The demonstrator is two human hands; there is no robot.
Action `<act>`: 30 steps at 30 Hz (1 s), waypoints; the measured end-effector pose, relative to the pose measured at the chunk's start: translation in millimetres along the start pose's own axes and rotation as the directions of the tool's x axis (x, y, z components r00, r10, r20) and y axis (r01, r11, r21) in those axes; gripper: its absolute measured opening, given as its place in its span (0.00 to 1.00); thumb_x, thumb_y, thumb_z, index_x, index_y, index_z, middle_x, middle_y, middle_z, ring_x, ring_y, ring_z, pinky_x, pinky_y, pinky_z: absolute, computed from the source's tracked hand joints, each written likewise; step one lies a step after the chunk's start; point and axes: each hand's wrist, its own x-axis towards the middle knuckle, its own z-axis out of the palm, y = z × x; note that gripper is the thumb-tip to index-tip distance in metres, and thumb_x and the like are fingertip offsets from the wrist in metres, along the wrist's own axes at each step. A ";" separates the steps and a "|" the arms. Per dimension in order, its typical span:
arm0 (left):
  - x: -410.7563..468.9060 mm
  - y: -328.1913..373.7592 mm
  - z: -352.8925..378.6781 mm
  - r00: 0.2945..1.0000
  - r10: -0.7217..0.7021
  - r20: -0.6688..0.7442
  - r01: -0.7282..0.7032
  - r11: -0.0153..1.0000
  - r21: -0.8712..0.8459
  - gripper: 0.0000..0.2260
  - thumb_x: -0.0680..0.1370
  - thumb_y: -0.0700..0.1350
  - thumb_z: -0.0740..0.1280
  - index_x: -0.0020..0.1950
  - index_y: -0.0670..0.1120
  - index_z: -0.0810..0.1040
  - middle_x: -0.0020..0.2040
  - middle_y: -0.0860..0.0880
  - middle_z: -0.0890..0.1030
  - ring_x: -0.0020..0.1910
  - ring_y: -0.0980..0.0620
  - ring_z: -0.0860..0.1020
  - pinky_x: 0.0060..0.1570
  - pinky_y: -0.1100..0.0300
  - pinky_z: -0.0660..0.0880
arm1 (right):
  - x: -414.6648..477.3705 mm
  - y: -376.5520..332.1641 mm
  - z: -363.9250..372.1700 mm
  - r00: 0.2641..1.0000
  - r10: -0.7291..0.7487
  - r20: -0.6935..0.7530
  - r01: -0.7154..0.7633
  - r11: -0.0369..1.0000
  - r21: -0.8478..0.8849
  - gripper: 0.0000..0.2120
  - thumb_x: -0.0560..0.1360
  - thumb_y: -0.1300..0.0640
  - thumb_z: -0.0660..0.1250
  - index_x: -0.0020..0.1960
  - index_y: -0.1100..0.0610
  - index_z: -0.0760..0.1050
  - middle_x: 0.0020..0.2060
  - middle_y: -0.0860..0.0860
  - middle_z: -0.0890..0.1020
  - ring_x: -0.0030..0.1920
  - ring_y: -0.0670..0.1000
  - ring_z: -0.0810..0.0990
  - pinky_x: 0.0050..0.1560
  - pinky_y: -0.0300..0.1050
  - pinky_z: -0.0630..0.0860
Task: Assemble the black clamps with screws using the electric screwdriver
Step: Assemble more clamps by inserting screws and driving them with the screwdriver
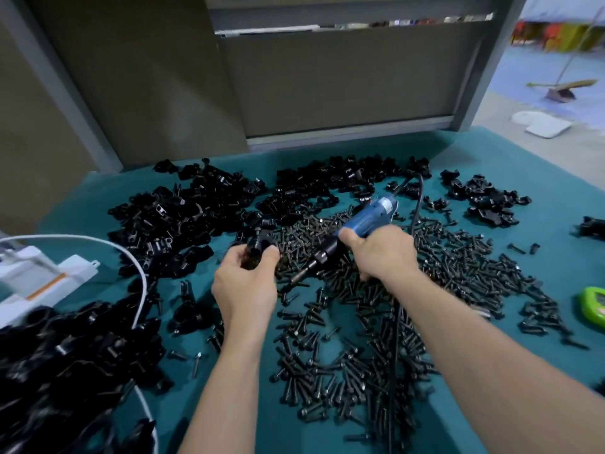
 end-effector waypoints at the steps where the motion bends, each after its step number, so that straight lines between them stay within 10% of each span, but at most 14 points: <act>1: -0.9 -0.8 0.7 1.000 0.016 0.024 -0.017 0.998 0.056 0.10 0.76 0.59 0.72 0.50 0.56 0.80 0.41 0.57 0.82 0.38 0.57 0.78 0.32 0.60 0.67 | 1.5 -3.3 -0.3 0.999 0.034 0.014 -0.035 0.999 0.014 0.34 0.75 0.26 0.63 0.40 0.59 0.82 0.24 0.50 0.82 0.26 0.48 0.80 0.28 0.41 0.72; 8: -10.7 -10.9 13.3 0.948 0.229 0.220 -0.289 0.909 0.300 0.12 0.76 0.55 0.74 0.40 0.54 0.74 0.34 0.56 0.79 0.34 0.56 0.76 0.31 0.58 0.65 | 7.4 -32.7 17.0 0.967 0.194 0.162 -0.224 0.956 0.192 0.32 0.76 0.36 0.71 0.63 0.62 0.72 0.33 0.56 0.85 0.26 0.52 0.82 0.32 0.43 0.79; 13: -13.7 -12.4 11.0 0.928 0.284 0.240 -0.332 0.924 0.191 0.09 0.75 0.57 0.74 0.42 0.57 0.76 0.33 0.56 0.80 0.33 0.61 0.77 0.26 0.66 0.65 | 16.0 -40.6 29.8 0.924 0.226 0.308 -0.376 0.678 0.632 0.33 0.80 0.62 0.68 0.78 0.69 0.57 0.58 0.68 0.75 0.68 0.67 0.75 0.69 0.57 0.74; 15: -10.8 -11.7 7.4 0.953 0.252 0.165 -0.259 0.966 0.023 0.07 0.75 0.57 0.72 0.41 0.58 0.77 0.32 0.58 0.80 0.29 0.59 0.75 0.26 0.68 0.66 | 7.4 -37.4 21.0 0.926 0.257 0.275 -0.377 0.633 0.676 0.42 0.70 0.59 0.77 0.77 0.62 0.59 0.59 0.61 0.78 0.59 0.64 0.80 0.60 0.58 0.81; 20: 0.0 -13.9 4.0 0.982 0.174 0.068 -0.165 0.979 -0.118 0.14 0.76 0.55 0.70 0.36 0.50 0.72 0.25 0.57 0.70 0.24 0.57 0.64 0.23 0.67 0.62 | -12.5 -9.1 -9.3 0.916 0.161 0.368 -0.401 0.413 0.817 0.09 0.71 0.63 0.71 0.45 0.56 0.71 0.31 0.51 0.74 0.20 0.47 0.72 0.20 0.38 0.67; 24: -3.4 -9.9 7.2 0.977 0.159 0.140 -0.143 0.983 -0.116 0.17 0.75 0.58 0.69 0.30 0.54 0.69 0.24 0.56 0.65 0.24 0.55 0.61 0.28 0.58 0.61 | -18.4 8.1 -25.3 0.877 0.018 0.480 -0.473 0.210 0.856 0.12 0.71 0.61 0.67 0.48 0.54 0.64 0.32 0.53 0.68 0.27 0.50 0.65 0.32 0.43 0.61; 30: -13.1 -9.2 10.2 0.955 0.203 0.215 -0.189 0.978 -0.083 0.21 0.69 0.61 0.67 0.32 0.50 0.60 0.26 0.55 0.61 0.27 0.53 0.58 0.32 0.55 0.57 | -12.1 16.9 -25.2 0.882 -0.207 0.423 -0.369 0.254 0.894 0.27 0.71 0.71 0.57 0.69 0.58 0.67 0.44 0.60 0.82 0.45 0.57 0.81 0.51 0.56 0.80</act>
